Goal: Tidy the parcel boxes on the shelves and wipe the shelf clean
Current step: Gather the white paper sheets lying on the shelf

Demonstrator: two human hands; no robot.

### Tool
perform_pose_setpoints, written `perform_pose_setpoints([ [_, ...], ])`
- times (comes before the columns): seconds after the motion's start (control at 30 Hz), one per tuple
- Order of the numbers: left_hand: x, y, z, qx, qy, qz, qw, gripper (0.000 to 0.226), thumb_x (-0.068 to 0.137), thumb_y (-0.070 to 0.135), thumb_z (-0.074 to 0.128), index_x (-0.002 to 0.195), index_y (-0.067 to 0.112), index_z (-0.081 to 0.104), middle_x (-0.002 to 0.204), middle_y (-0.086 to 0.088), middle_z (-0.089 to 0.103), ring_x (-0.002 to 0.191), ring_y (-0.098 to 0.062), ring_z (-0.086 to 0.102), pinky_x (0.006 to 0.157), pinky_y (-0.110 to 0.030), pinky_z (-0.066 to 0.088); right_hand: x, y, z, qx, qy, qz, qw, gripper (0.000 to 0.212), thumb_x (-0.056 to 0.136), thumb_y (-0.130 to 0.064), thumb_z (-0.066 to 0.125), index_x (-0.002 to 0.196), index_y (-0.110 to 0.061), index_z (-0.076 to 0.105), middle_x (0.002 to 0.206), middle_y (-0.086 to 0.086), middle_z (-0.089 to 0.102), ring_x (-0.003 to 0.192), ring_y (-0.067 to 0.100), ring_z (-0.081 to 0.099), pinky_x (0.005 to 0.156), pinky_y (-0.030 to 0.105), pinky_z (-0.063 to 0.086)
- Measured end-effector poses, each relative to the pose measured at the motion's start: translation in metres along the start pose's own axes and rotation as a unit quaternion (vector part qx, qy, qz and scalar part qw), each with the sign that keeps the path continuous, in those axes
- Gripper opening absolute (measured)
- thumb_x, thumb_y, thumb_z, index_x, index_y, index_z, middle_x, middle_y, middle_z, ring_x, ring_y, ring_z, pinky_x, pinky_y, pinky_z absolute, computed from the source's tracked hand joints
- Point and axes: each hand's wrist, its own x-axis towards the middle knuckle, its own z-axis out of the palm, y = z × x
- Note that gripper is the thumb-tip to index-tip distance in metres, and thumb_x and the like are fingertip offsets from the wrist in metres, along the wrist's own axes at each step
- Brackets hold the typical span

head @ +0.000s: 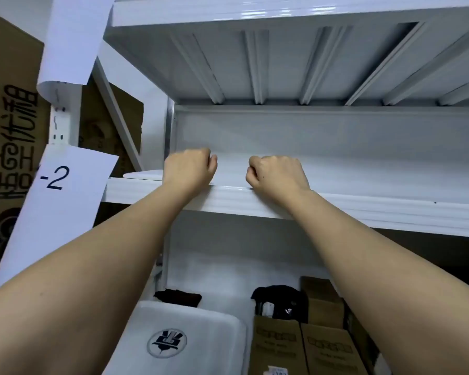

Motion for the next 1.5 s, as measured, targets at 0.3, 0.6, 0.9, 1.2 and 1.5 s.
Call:
perform_pose_setpoints([
  [0.3, 0.021, -0.08, 0.022, -0.035, -0.041, -0.056, 0.997, 0.037, 0.096, 0.04, 0.04, 0.12, 0.014, 0.049, 0.122, -0.009, 0.053, 0.112, -0.027, 0.049, 0.088, -0.04, 0.039, 0.05, -0.062, 0.027, 0.095, -0.101, 0.036, 0.99, 0.027, 0.095, -0.028, 0.036, 0.111, -0.02, 0.056, 0.104, 0.002, 0.064, 0.085, 0.024, 0.052, 0.068, 0.03, 0.034],
  [0.6, 0.033, -0.124, 0.034, -0.04, -0.189, -0.162, 0.968, 0.061, 0.094, 0.056, 0.03, 0.137, 0.015, 0.042, 0.14, -0.014, 0.041, 0.127, -0.036, 0.041, 0.102, -0.047, 0.036, 0.084, -0.116, 0.044, 0.208, -0.19, 0.186, 0.941, 0.037, 0.094, -0.035, 0.033, 0.12, -0.017, 0.053, 0.116, 0.004, 0.058, 0.103, 0.027, 0.053, 0.076, 0.031, 0.036],
  [0.9, 0.036, -0.126, 0.043, -0.046, -0.22, -0.143, 0.964, 0.058, 0.091, 0.057, 0.028, 0.119, 0.013, 0.053, 0.118, -0.012, 0.056, 0.092, -0.03, 0.053, 0.071, -0.034, 0.04, 0.09, -0.114, 0.05, 0.297, -0.271, 0.23, 0.886, 0.027, 0.085, -0.039, 0.047, 0.07, -0.018, 0.04, 0.075, 0.0, 0.047, 0.076, 0.025, 0.045, 0.073, 0.035, 0.031],
  [1.2, 0.019, -0.117, 0.036, -0.118, -0.053, -0.175, 0.976, 0.043, 0.095, 0.046, 0.035, 0.114, 0.015, 0.058, 0.118, -0.009, 0.055, 0.094, -0.028, 0.057, 0.071, -0.032, 0.04, 0.079, -0.106, 0.035, 0.431, -0.226, 0.222, 0.845, 0.05, 0.089, -0.023, 0.058, 0.136, -0.012, 0.047, 0.099, 0.001, 0.051, 0.08, 0.019, 0.046, 0.061, 0.026, 0.034],
  [1.5, -0.012, -0.075, 0.015, -0.339, 0.103, -0.154, 0.922, 0.039, 0.091, 0.011, 0.054, 0.128, 0.017, 0.046, 0.136, -0.005, 0.036, 0.107, -0.021, 0.054, 0.08, -0.02, 0.036, 0.061, -0.104, 0.024, 0.488, -0.022, 0.271, 0.829, 0.065, 0.092, -0.004, 0.046, 0.149, -0.016, 0.017, 0.149, 0.008, 0.023, 0.125, 0.025, 0.043, 0.088, 0.022, 0.033],
])
